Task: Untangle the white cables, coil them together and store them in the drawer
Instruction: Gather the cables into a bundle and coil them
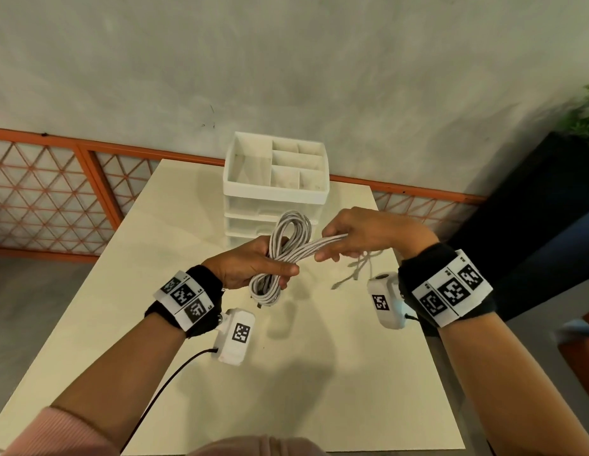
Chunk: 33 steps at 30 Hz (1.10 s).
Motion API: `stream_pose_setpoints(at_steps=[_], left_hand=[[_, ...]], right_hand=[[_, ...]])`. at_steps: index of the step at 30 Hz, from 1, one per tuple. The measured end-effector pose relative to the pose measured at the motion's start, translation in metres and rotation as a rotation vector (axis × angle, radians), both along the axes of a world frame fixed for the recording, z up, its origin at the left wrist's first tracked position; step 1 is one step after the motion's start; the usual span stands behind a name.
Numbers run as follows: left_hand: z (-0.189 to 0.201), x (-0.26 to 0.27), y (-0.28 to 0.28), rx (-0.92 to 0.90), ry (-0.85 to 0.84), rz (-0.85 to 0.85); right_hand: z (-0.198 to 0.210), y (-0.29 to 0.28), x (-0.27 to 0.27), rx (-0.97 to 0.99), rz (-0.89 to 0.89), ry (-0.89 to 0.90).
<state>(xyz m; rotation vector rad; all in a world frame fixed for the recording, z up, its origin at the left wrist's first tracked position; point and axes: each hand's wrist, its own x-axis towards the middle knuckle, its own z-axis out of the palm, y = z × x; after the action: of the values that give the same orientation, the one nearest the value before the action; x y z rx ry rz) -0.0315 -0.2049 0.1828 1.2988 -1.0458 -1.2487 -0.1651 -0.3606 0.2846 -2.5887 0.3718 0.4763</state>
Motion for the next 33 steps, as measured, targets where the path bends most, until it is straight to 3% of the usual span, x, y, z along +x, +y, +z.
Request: stream_pose_setpoints(at_steps=[7, 12, 15, 18, 23, 27, 33], left_hand=[[0.007, -0.031, -0.010, 0.029, -0.156, -0.040], [0.011, -0.044, -0.012, 0.105, -0.283, 0.039], [0.010, -0.040, -0.007, 0.115, -0.204, 0.055], [0.012, -0.031, -0.001, 0.102, -0.131, 0.045], [0.010, -0.025, 0.004, 0.062, -0.057, 0.058], [0.003, -0.023, 0.006, 0.030, -0.068, 0.075], [0.001, -0.019, 0.006, 0.020, 0.022, 0.142]], right_hand=[[0.013, 0.018, 0.016, -0.024, 0.126, -0.176], [0.003, 0.017, 0.025, -0.022, 0.057, -0.277], [-0.006, 0.014, 0.023, -0.016, 0.003, -0.354], [-0.015, 0.008, 0.020, 0.038, -0.174, -0.436], [-0.027, -0.008, 0.003, 0.455, -0.244, -0.486], [-0.052, -0.005, -0.004, 0.607, -0.339, -0.533], [-0.064, 0.007, -0.007, 0.551, -0.402, -0.646]])
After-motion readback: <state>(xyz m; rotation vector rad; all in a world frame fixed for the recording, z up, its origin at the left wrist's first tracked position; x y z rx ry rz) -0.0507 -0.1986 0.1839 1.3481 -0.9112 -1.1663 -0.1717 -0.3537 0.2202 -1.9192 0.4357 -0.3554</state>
